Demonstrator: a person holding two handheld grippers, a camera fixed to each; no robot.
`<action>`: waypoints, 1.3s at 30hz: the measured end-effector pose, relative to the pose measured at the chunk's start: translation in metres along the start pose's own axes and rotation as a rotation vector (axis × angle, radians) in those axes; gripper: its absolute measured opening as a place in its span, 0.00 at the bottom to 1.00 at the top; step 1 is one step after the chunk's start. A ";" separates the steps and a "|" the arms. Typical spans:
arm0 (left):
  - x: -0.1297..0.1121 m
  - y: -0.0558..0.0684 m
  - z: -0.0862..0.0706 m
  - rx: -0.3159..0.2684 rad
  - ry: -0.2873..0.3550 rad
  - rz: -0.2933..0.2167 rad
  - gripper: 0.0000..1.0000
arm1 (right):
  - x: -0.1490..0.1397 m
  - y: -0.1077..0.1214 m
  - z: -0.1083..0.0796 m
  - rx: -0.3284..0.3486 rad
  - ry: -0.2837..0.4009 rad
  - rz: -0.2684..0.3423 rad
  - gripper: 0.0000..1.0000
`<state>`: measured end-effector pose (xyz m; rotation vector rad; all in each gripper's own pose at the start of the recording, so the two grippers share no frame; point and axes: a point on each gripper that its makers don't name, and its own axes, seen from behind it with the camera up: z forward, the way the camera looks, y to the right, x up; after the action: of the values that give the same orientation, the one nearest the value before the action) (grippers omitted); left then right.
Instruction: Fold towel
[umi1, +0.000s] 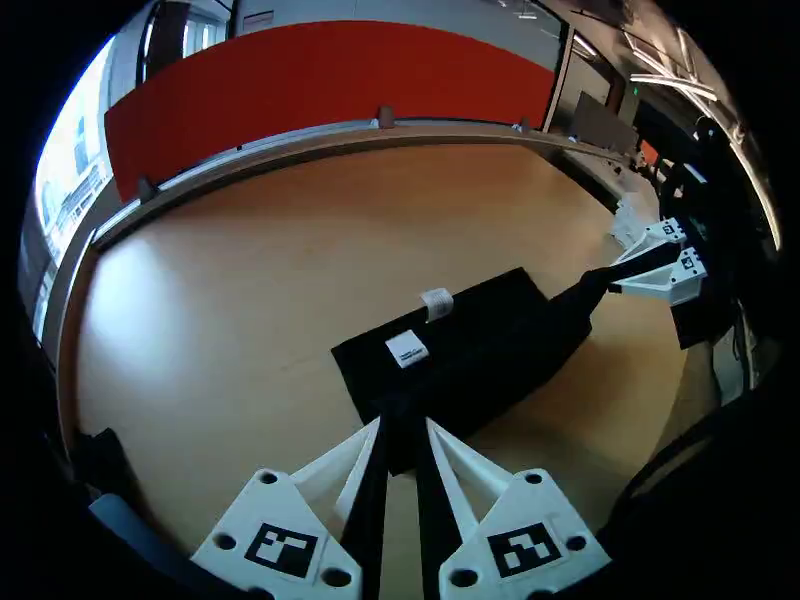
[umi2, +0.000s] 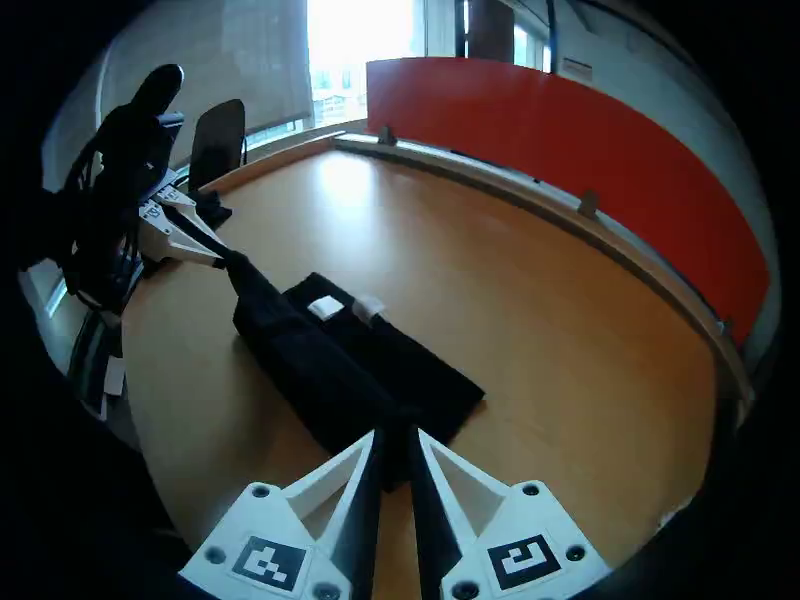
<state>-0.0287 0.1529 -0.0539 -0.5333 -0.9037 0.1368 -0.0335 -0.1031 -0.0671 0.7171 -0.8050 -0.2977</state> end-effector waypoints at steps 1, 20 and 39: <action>0.000 0.000 0.003 0.000 -0.004 0.002 0.16 | -0.001 0.001 0.002 0.004 -0.003 0.001 0.16; -0.002 -0.010 0.047 0.024 -0.034 -0.005 0.16 | -0.013 0.031 0.036 -0.006 -0.056 -0.008 0.16; -0.007 -0.028 0.085 0.086 -0.078 0.021 0.18 | -0.023 0.047 0.069 -0.021 -0.082 0.029 0.18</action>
<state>-0.1021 0.1591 -0.0024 -0.4598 -0.9637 0.2155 -0.1016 -0.0897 -0.0146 0.6759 -0.8885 -0.3104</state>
